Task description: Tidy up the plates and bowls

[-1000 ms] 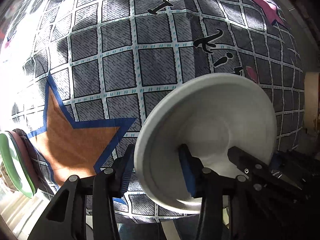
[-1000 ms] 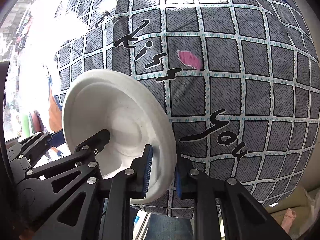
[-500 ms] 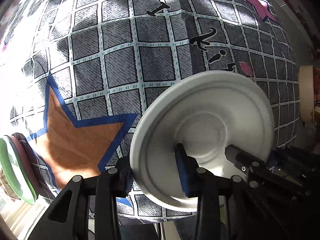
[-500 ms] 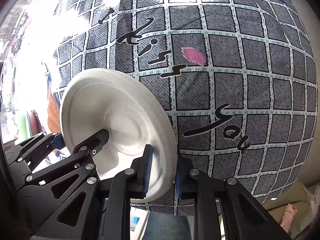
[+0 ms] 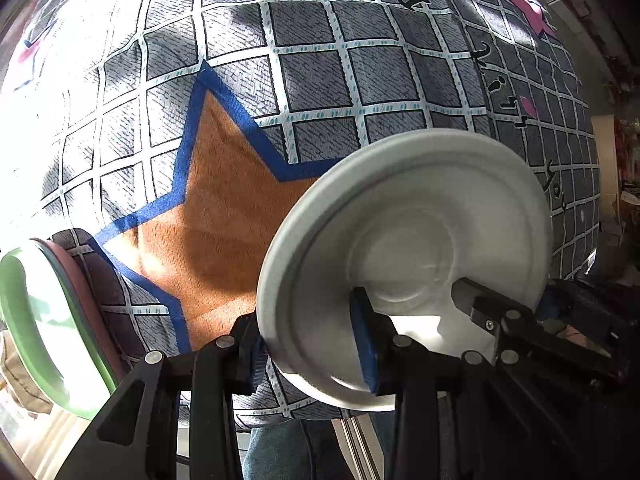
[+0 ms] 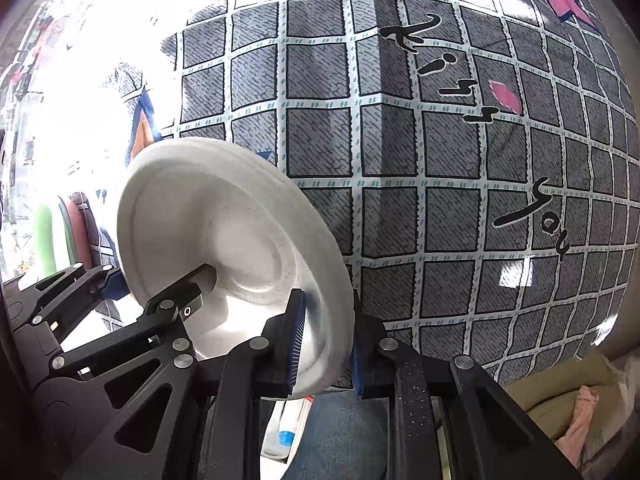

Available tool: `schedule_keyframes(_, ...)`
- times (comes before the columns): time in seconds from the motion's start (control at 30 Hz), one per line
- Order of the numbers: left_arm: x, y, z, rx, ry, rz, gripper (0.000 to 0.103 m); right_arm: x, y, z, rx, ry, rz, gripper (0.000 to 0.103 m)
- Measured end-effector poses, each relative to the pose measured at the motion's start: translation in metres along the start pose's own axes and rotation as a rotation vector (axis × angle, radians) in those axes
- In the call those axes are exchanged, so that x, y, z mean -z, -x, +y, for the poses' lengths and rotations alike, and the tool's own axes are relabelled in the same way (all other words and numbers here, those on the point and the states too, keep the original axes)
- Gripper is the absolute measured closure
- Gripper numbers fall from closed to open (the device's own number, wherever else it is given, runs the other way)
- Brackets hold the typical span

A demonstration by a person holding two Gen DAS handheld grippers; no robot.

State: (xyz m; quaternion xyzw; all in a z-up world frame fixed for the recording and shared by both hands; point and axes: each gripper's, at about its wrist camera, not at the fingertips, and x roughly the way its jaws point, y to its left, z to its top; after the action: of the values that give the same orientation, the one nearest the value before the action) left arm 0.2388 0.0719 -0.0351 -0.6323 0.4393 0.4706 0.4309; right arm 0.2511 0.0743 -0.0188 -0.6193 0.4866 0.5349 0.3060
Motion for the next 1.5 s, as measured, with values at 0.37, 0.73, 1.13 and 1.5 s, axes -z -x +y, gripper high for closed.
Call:
schedule_keyframes(0.37,0.041,0.035,0.085,-0.013,0.124,-0.076,0.063,0.006,0.009,0.112,-0.004,0.101,-0.027,0.08)
schedule_keyframes(0.73,0.074,0.084,0.187,-0.079,0.248,-0.145,0.063,0.0,0.016,0.25,-0.066,0.206,-0.035,0.08)
schedule_keyframes(1.13,0.091,0.041,0.261,-0.093,0.353,-0.122,0.063,-0.02,-0.044,0.317,-0.092,0.254,0.027,0.08)
schedule_keyframes(1.5,0.086,0.033,0.264,-0.116,0.385,-0.137,0.031,-0.028,-0.049,0.307,-0.076,0.239,0.012,0.071)
